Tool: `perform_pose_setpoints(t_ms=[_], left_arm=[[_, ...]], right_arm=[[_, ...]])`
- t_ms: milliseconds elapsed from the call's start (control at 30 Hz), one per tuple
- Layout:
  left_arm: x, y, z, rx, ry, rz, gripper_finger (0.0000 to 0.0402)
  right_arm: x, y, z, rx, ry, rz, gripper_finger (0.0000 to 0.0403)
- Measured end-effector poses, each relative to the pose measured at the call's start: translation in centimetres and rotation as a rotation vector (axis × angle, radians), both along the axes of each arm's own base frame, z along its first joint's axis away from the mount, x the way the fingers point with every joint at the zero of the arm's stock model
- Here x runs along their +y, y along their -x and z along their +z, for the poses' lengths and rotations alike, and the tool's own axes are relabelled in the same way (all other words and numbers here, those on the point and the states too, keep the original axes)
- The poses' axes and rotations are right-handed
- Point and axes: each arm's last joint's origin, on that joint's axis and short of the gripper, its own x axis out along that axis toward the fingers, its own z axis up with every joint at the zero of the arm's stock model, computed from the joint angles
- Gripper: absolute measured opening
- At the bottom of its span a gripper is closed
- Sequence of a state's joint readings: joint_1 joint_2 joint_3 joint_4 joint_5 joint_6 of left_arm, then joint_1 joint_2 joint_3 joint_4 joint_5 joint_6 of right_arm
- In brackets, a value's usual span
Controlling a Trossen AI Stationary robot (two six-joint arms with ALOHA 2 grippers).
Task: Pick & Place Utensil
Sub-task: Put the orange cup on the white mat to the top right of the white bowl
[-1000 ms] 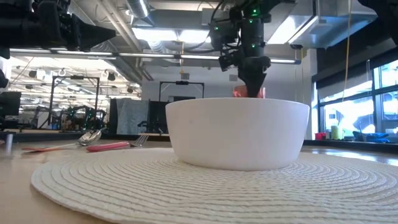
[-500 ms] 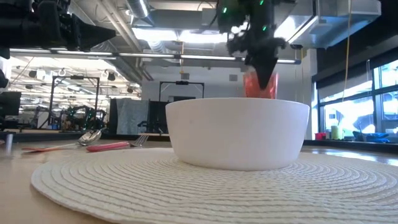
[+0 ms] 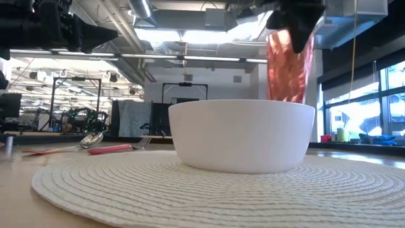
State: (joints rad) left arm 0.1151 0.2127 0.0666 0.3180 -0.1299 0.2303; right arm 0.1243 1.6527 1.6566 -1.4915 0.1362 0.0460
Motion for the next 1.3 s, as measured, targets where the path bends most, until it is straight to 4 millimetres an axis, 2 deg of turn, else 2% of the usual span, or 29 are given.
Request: perform_pose_setpoints(t_ms=[200,400,533,833,1133,1300], left_arm=[[0.0,0.0,0.0,0.000,0.003,-0.001,0.0006],[0.0,0.0,0.0,0.000,0.003,-0.001,0.0007],[0.0,0.0,0.0,0.000,0.003,0.000,0.0003],[0.0,0.0,0.0,-0.001,0.004,0.008,0.0006],[0.0,0.0,0.0,0.000,0.001,0.008,0.0002],[0.0,0.0,0.0,0.000,0.001,0.008,0.0008]], right_arm=[[3.2,0.3,-1.8,0.014,-0.014,0.076,0.0011],[4.6,0.8,-4.9,0.068,-0.044,0.075,0.0011],[5.3,0.8,-5.9,0.055,-0.061,0.085,0.0011],[5.7,0.2,-6.1,-0.016,-0.082,0.098,0.0012],[5.7,0.4,-6.8,-0.003,-0.082,0.087,0.0012],[5.7,0.2,-6.6,-0.008,-0.093,0.082,0.0041]])
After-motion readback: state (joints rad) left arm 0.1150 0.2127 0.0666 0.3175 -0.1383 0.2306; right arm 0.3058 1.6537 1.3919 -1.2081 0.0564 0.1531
